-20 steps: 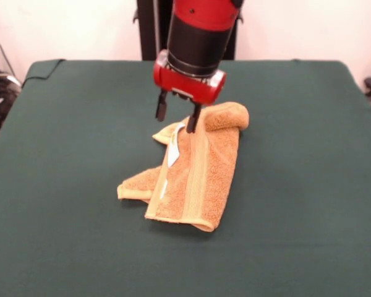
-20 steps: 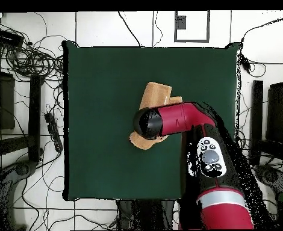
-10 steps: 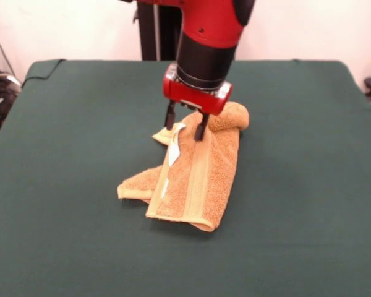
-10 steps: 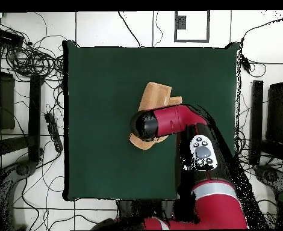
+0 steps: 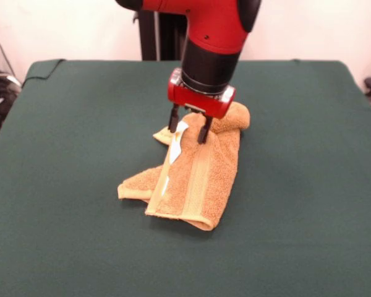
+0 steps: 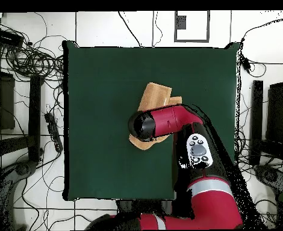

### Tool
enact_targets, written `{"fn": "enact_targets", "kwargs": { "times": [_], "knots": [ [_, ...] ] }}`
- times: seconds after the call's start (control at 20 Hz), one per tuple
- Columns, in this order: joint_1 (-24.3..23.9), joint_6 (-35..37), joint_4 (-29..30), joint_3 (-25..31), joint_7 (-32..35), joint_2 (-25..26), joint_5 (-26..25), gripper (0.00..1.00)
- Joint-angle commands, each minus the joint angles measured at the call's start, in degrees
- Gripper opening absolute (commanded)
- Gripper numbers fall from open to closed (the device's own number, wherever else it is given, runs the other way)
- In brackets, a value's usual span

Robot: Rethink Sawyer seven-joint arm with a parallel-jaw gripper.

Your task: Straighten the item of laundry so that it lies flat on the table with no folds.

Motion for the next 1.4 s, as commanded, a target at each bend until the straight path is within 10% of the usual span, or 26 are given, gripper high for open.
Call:
{"fn": "enact_targets", "kwargs": {
  "times": [0.05,1.4],
  "knots": [
    [0.53,3.62,1.51,1.94,-4.38,-1.94,-0.35,1.0],
    [1.97,3.93,-0.3,-1.54,-3.05,2.1,-5.21,1.0]
  ]
}}
